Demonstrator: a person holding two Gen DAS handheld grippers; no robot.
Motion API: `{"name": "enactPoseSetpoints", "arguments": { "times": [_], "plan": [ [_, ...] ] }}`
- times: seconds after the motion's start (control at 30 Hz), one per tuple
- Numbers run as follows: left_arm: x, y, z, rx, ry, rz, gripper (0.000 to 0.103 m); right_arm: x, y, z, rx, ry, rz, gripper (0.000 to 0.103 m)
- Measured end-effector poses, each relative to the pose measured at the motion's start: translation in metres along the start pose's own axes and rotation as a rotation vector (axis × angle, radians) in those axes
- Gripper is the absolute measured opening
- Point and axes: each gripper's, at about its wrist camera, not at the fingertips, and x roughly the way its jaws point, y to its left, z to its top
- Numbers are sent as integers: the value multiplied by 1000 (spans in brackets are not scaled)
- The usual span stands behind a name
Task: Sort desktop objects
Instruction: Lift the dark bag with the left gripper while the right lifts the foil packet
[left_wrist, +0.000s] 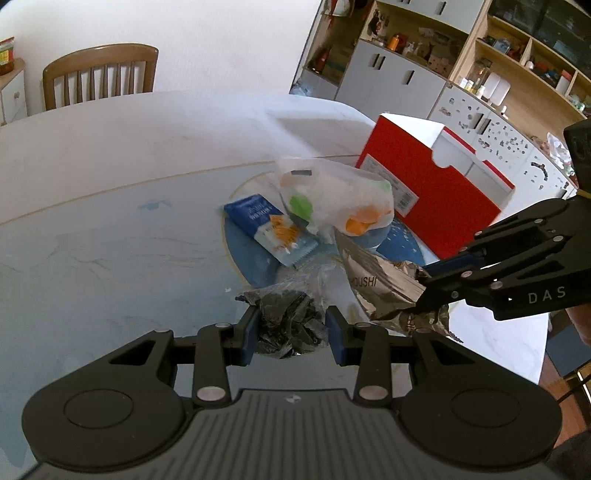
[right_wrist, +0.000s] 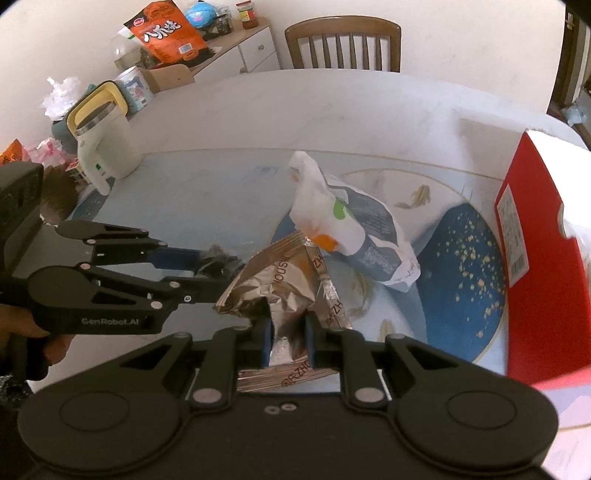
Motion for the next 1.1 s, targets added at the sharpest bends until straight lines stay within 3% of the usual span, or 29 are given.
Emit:
{"name": "enactPoseSetpoints", "arguments": {
  "times": [0.27,0.53,0.77,1.1],
  "plan": [
    [-12,-11,-2,13,-22,-14,37,-17,6,-8,5,-13,44,16],
    [-24,-18,2,4,-55,-16,37,-40,-8,-6,123,-60,180,16],
    [-31,-25,1,13,-75,-11,37,-56,-17,-6,153,-99,206,16],
    [-31,-29,-5,8,-69,1,37,-27,-29,-42,230,77,164,16]
  ]
}}
